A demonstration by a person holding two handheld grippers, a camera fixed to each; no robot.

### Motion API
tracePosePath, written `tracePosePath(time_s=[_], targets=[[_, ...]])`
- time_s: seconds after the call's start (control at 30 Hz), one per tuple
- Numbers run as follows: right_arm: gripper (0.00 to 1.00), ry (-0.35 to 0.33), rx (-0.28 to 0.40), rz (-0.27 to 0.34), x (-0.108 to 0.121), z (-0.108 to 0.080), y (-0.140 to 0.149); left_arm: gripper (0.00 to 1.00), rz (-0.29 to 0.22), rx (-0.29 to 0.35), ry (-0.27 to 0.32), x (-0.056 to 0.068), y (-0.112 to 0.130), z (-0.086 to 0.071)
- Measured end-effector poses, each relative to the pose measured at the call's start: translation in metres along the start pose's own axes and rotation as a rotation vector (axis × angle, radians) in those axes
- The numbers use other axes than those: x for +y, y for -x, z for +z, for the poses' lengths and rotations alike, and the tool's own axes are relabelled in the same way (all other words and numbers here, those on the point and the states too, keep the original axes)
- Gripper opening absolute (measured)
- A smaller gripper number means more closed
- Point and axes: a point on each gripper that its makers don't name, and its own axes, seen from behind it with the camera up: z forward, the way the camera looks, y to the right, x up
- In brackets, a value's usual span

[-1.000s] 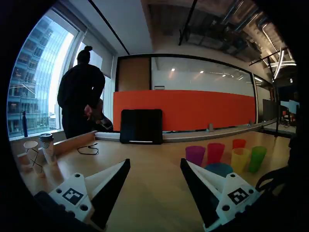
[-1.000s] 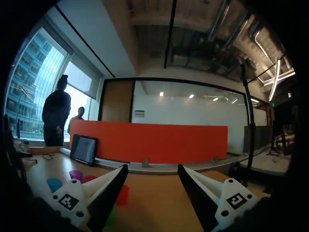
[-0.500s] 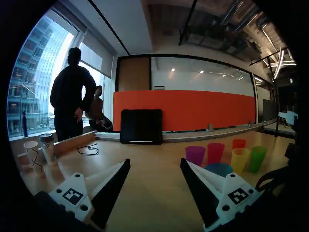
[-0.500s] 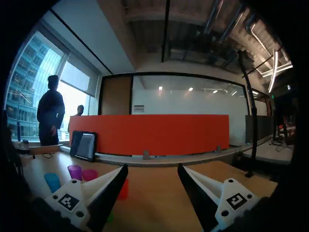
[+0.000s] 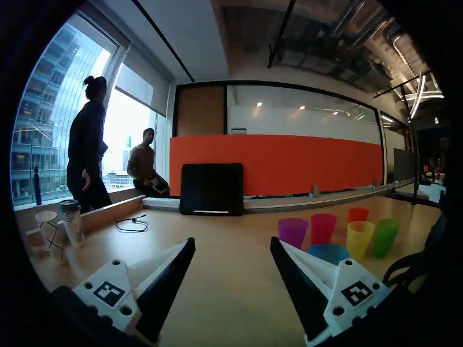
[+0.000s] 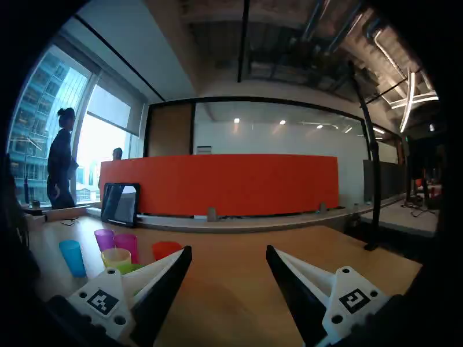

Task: Pour water

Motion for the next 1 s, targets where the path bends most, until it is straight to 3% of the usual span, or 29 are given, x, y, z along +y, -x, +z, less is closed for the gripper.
tracePosePath(time_s=[0.5,1.0], targets=[[0.99,0.022,-0.016,0.029,0.008,0.000,0.010,0.96,0.000,0.000,0.000,0.000,0.000,0.000],[0.99,0.032,-0.044,-0.012,0.006,0.001,0.019,0.96,0.000,0.000,0.000,0.000,0.000,0.000]])
